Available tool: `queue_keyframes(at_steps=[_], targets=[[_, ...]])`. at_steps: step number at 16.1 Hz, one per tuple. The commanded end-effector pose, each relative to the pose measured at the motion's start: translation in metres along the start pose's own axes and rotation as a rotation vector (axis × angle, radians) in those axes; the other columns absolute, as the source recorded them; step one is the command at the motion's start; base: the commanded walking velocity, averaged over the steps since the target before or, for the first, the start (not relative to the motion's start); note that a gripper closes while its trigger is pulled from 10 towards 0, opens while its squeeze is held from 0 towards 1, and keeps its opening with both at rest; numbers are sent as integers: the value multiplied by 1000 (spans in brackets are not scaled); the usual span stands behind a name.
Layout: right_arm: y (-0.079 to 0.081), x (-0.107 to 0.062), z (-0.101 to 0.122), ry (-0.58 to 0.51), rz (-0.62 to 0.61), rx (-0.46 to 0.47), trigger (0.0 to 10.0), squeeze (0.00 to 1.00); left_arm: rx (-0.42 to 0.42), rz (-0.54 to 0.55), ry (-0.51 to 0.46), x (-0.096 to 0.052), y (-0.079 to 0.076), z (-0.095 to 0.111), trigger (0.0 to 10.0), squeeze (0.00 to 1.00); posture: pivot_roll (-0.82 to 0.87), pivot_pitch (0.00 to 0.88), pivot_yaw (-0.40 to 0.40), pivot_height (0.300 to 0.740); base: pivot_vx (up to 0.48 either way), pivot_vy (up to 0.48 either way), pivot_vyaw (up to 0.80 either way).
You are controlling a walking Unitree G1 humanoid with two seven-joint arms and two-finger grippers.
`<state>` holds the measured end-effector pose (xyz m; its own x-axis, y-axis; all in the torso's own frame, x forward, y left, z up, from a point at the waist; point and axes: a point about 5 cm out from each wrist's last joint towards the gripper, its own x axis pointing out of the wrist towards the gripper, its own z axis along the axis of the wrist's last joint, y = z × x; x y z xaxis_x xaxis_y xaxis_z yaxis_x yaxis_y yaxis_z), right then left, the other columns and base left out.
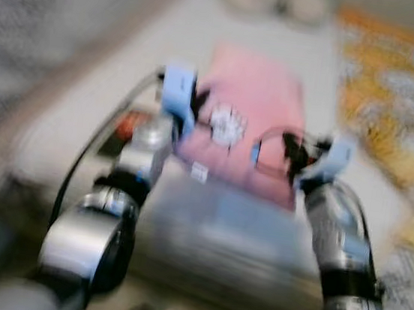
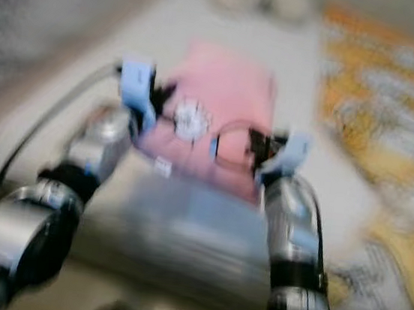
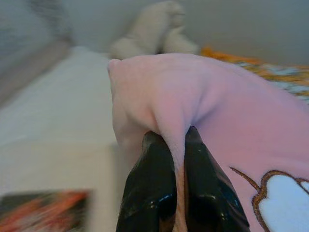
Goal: Clean up the room
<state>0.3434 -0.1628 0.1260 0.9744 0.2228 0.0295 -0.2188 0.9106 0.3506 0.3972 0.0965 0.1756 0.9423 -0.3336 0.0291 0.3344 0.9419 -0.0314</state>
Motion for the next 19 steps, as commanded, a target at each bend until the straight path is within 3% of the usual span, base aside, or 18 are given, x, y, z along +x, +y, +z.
queue_keyframes(at_steps=[1, 8, 11, 14, 19], targets=[[-14, -6, 2, -15, -53, -18, 10000, 0, 14, 8, -56, 4, -3, 14, 10000, 0, 2, 0, -14, 740, 0, 480, 419], [-16, -12, -7, 12, -64, -35, 10000, 0, 94, -4, -1, 5, -7, 6, 10000, 0, -11, 0, -11, 740, 0, 469, 0], [-12, -16, -13, 24, -51, -49, 10000, 0, 98, 47, -5, 3, 0, 5, 10000, 0, -14, 0, -11, 740, 0, 0, 0], [-11, -18, -17, 33, -47, -57, 10000, 0, 117, 129, 33, 1, 9, -1, 10000, 0, -16, 0, -10, 740, 472, 0, 0], [-9, -19, -20, 45, -35, -67, 10000, 0, 117, 172, 38, -2, 13, -5, 10000, 0, -15, 0, -10, 740, 475, 0, 0]])
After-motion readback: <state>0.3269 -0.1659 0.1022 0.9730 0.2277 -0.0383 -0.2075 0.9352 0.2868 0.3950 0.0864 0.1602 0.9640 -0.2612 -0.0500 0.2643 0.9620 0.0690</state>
